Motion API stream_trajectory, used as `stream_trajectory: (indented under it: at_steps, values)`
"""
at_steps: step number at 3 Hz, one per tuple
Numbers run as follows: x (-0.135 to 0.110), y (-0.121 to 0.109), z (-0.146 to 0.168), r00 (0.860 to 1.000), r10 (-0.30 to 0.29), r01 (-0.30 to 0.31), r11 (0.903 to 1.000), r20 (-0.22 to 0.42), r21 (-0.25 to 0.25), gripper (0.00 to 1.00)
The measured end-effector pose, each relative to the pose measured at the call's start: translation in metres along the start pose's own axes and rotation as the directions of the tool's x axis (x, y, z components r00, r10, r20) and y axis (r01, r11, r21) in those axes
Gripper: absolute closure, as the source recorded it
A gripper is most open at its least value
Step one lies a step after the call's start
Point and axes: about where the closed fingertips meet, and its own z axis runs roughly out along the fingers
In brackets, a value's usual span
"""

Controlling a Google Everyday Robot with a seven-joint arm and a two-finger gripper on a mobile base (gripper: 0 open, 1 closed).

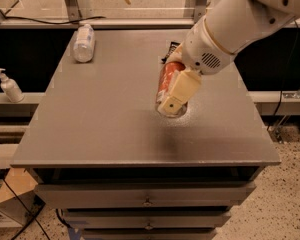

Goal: Move coke can near blue plastic bottle

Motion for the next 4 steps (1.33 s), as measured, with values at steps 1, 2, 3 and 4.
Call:
stream_trajectory:
  at_steps: [1, 2, 3, 4]
  values:
    - [-0.031, -0.014, 0.013, 0.992, -0.052, 0.053, 0.9985, 0.113, -0.007, 1.00]
    - [-0.073, -0.037, 0.025, 0.963, -0.137, 0.142, 0.9898, 0.231, -0.005, 1.00]
    - [-0.108, -0.064, 0.043, 0.917, -0.191, 0.203, 0.9791, 0.350, 0.002, 1.00]
    - [-0.107, -0.069, 0.045, 0.914, -0.192, 0.204, 0.9790, 0.357, 0.006, 1.00]
